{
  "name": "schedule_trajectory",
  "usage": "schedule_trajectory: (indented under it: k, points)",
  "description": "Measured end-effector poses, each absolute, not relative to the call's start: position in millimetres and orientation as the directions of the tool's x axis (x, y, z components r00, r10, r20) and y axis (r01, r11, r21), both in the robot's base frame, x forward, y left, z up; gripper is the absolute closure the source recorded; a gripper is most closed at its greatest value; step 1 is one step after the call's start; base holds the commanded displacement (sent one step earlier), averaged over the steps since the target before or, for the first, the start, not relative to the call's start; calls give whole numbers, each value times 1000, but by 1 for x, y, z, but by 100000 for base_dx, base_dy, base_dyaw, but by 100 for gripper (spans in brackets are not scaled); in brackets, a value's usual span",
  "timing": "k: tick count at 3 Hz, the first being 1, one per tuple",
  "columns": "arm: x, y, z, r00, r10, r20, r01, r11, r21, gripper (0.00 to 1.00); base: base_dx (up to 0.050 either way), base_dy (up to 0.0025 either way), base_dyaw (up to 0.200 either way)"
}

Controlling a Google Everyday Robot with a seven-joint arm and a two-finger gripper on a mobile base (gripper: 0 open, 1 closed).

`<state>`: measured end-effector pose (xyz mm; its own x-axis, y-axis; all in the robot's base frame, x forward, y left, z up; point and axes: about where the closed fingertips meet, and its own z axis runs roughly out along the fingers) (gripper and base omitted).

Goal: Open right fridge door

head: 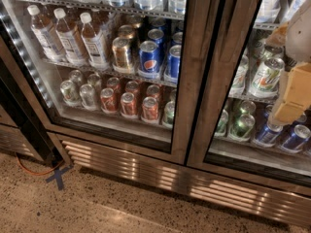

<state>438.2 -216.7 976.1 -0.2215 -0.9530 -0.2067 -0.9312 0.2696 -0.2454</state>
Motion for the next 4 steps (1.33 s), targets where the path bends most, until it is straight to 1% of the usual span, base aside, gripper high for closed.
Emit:
schedule_trajectory:
  k: [1,4]
  points:
    - [438,-217,976,-221,-953,-207,-931,270,-245,0,5000,0,-3]
    - [425,-211,976,-221,-953,-207,-931,270,-245,0,0,0,0]
